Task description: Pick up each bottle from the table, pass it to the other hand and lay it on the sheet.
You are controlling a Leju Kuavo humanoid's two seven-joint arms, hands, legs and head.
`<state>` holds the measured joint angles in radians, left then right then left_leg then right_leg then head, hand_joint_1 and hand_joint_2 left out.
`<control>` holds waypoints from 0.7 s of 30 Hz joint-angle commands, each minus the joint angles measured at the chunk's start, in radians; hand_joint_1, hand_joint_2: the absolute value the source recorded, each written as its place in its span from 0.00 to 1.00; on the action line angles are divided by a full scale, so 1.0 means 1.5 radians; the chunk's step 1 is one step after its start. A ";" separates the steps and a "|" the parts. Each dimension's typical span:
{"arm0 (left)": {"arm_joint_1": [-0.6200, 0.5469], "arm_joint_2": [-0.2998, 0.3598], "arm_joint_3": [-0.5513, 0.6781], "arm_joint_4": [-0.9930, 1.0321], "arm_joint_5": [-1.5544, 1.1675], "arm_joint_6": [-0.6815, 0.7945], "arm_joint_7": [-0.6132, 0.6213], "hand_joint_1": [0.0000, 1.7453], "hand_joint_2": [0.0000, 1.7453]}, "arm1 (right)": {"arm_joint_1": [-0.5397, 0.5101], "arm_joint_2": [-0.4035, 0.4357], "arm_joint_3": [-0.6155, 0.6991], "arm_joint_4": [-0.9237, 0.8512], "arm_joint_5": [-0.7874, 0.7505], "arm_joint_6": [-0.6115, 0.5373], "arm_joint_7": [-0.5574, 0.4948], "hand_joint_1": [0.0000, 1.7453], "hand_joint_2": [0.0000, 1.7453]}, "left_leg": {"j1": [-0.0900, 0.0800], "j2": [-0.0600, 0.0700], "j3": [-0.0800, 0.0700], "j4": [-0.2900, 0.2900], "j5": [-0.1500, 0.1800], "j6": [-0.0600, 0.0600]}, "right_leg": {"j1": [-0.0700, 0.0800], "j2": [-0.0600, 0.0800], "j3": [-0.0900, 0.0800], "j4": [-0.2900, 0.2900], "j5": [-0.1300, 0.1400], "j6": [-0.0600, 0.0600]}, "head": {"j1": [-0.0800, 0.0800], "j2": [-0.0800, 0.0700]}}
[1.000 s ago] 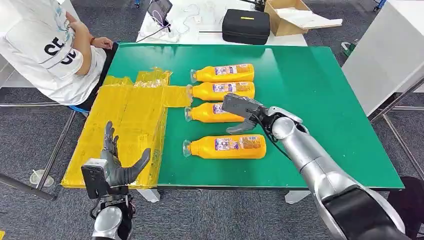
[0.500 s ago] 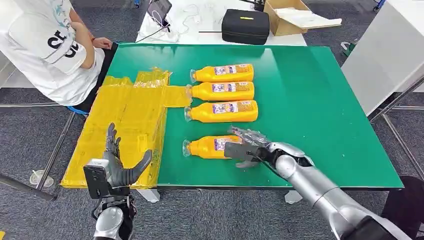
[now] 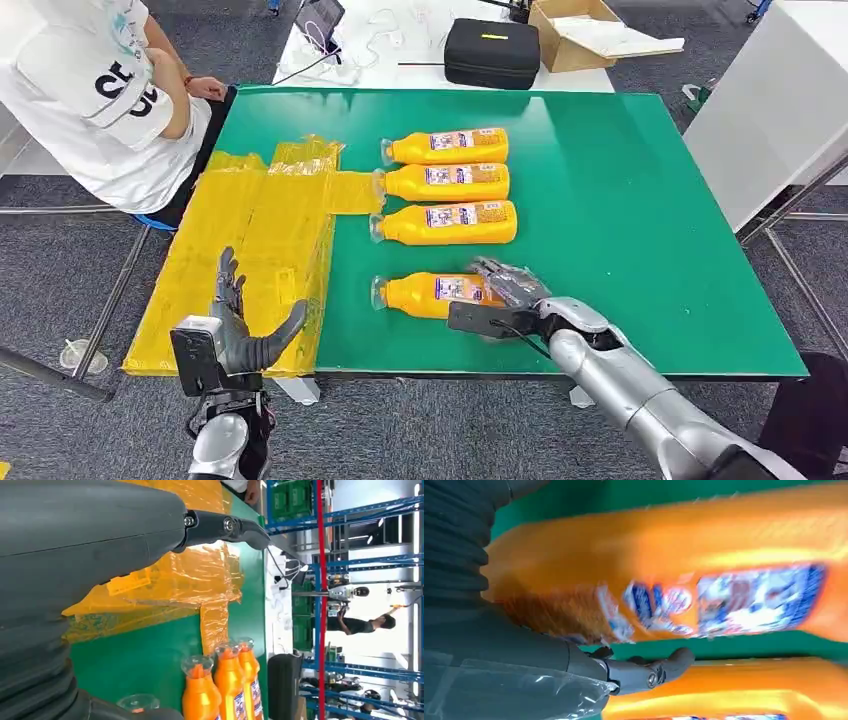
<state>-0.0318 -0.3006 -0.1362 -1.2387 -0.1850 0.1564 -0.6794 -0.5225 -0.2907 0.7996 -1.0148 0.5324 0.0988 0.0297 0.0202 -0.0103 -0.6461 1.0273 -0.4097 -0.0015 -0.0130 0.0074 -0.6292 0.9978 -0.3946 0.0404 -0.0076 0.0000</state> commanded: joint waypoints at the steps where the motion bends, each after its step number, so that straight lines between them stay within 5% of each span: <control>1: -0.011 0.004 0.002 0.028 0.000 -0.005 0.005 0.00 1.00 | 0.005 0.037 -0.028 0.066 0.039 0.015 0.009 0.00 1.00 | 0.000 0.001 0.002 -0.001 0.000 0.000 | 0.000 0.000 0.002 -0.001 0.000 -0.001 | 0.000 0.000; 14: -0.011 0.003 0.002 0.029 0.001 -0.006 0.007 0.00 1.00 | 0.006 0.044 -0.028 0.073 0.049 0.020 0.007 0.03 1.00 | 0.000 0.001 0.004 -0.001 -0.001 0.001 | 0.000 0.000 0.004 -0.001 -0.001 -0.001 | 0.000 0.000; 15: -0.011 0.003 0.001 0.029 0.001 -0.006 0.008 0.00 1.00 | 0.010 0.045 -0.033 0.072 0.049 0.018 0.006 0.81 1.00 | 0.000 0.000 0.003 -0.001 0.000 0.001 | 0.000 0.000 0.003 -0.001 0.000 -0.001 | 0.000 0.000; 17: -0.012 0.004 0.001 0.033 0.001 -0.007 0.009 0.00 1.00 | 0.017 0.046 -0.042 0.068 0.046 0.017 -0.001 1.00 1.00 | 0.000 0.000 0.002 -0.001 0.000 0.000 | 0.000 -0.001 0.003 -0.001 0.000 -0.001 | 0.000 0.000; 21: -0.013 0.004 0.000 0.034 0.002 -0.008 0.009 0.00 1.00 | 0.025 0.046 -0.052 0.060 0.035 0.016 -0.010 1.00 1.00 | 0.000 0.000 0.005 -0.002 0.000 0.001 | 0.000 -0.001 0.005 -0.002 -0.001 -0.001 | 0.000 0.000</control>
<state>-0.0298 -0.3056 -0.1358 -1.2386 -0.1850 0.1495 -0.6729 -0.5128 -0.2453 0.7412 -0.9842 0.6031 0.1175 0.0286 0.0203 -0.0101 -0.6449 1.0273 -0.4095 -0.0014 -0.0129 0.0076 -0.6284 0.9978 -0.3945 0.0403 -0.0076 0.0000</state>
